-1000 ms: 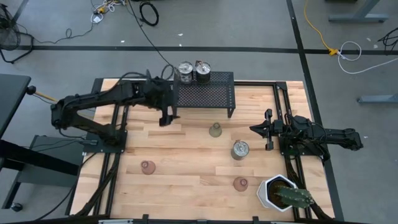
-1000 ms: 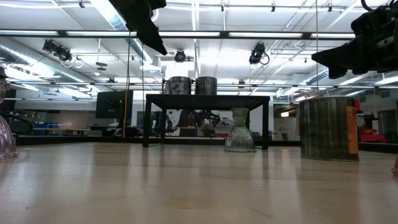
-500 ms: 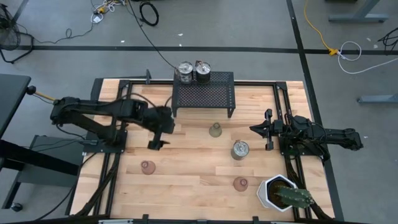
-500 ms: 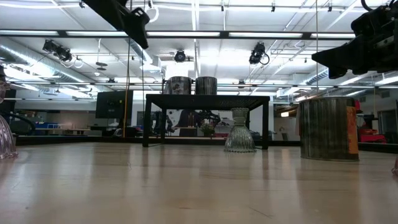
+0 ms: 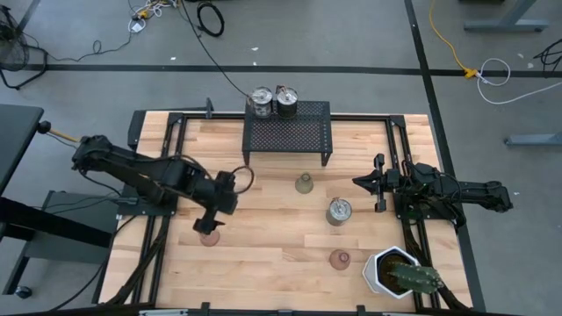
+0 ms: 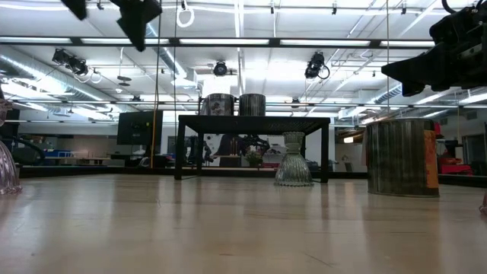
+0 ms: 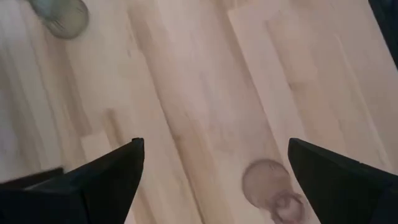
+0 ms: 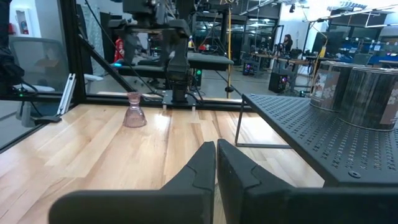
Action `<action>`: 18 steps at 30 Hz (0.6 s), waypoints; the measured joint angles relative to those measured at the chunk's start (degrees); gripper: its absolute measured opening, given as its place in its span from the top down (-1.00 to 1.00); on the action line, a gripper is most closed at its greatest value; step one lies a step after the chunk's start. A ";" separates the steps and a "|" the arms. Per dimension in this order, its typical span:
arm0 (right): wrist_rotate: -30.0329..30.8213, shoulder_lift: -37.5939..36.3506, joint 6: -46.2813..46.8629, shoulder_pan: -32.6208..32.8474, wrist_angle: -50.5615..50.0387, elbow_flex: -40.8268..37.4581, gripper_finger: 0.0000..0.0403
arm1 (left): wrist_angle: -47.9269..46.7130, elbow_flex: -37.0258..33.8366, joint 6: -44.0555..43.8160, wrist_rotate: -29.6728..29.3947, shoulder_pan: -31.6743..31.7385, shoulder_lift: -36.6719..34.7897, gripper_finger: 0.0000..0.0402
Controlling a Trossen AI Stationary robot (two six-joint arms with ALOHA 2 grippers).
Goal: Pick & Place candle stick holders
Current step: Put the left pink vase candle holder on the shelf
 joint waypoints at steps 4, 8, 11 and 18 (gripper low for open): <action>0.01 -0.02 0.00 0.01 0.00 0.02 0.90 | -2.03 0.00 -3.39 0.20 -3.49 -0.02 -0.98; 0.00 -0.01 0.00 -0.01 0.02 0.02 0.90 | -2.79 0.00 -6.09 0.26 -7.55 -0.11 -0.98; 0.00 -0.01 -0.02 0.01 0.02 0.01 0.90 | -2.65 -0.04 -6.76 0.26 -10.46 -0.11 -0.98; 0.00 0.00 -0.01 0.00 0.00 0.02 0.90 | -1.77 -5.03 -10.43 0.02 -16.26 -0.44 -0.98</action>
